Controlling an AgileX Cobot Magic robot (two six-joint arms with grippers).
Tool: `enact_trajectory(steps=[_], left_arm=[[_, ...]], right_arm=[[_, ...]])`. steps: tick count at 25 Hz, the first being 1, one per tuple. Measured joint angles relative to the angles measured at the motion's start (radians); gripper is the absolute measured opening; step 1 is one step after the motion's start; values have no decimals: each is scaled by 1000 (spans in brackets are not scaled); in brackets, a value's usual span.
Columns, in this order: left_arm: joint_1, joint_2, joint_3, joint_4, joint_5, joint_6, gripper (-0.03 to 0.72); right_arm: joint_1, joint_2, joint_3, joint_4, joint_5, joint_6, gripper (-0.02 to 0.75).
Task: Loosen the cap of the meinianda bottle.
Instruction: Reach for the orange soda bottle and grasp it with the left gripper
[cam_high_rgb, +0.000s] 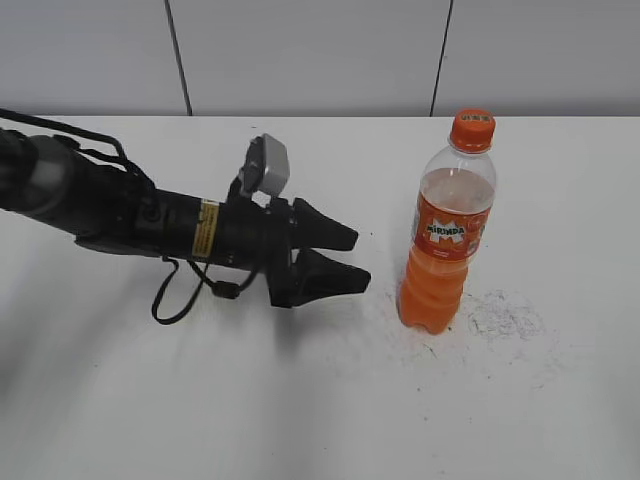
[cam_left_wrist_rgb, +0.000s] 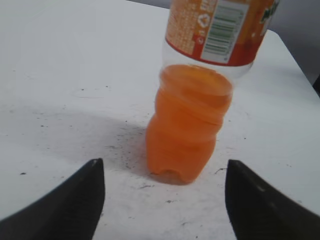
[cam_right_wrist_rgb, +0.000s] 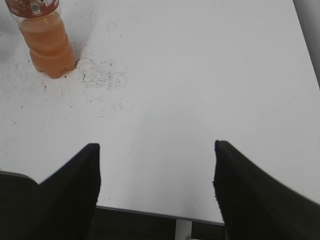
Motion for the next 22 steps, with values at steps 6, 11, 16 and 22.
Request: enact_trajectory(steps=[6, 11, 16, 22], left_arm=[[-68, 51, -55, -11, 1, 0, 621], [-87, 102, -110, -25, 0, 0, 671], [-108, 138, -158, -38, -1, 0, 686], [-126, 184, -201, -48, -5, 0, 687]], right_arm=[[0, 0, 0, 0, 0, 0, 523], [0, 0, 0, 0, 0, 0, 523], [0, 0, 0, 0, 0, 0, 523], [0, 0, 0, 0, 0, 0, 523]])
